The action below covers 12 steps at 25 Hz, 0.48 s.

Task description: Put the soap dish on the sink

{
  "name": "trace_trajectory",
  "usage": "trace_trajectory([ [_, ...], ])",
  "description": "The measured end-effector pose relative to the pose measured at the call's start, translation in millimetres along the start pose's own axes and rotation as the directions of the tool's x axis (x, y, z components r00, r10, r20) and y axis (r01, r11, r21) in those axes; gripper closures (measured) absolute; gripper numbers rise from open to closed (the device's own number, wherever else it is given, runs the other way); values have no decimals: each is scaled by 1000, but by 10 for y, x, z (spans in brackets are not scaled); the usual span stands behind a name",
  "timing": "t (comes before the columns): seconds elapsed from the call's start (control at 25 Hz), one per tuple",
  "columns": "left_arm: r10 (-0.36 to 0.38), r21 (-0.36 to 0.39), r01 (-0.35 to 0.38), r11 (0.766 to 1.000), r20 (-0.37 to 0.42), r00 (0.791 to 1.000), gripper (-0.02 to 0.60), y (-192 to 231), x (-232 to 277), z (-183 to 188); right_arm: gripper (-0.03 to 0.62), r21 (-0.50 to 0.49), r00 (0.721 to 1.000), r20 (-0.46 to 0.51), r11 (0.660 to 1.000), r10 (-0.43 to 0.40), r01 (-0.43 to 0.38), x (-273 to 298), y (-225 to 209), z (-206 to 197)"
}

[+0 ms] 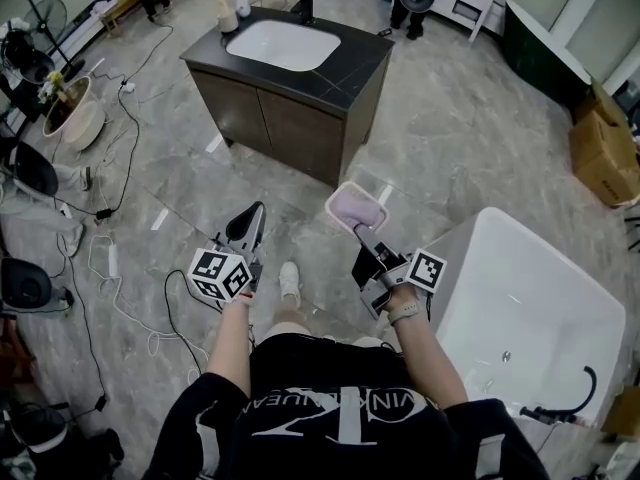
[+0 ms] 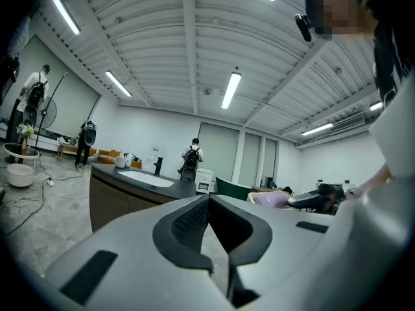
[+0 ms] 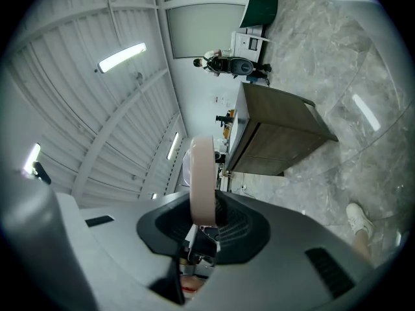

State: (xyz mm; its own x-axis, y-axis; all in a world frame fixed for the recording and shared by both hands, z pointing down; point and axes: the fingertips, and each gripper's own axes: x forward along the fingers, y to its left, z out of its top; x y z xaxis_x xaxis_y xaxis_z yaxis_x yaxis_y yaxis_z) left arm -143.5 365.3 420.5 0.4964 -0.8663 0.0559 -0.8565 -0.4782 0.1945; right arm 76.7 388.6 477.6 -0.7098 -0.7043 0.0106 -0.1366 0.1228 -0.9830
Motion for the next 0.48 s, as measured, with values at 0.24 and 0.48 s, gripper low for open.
trace_trajectory([
  [0.24,-22,-3,22,1000,-19,1000,568,400,416,72,507,-9,1000,13,1000,23,-23,460,8,228],
  [0.48,-42,-13,41,999,-45,998,568,826,817,137,507,-13,1000,8,1000,14,-14,996,-40,435],
])
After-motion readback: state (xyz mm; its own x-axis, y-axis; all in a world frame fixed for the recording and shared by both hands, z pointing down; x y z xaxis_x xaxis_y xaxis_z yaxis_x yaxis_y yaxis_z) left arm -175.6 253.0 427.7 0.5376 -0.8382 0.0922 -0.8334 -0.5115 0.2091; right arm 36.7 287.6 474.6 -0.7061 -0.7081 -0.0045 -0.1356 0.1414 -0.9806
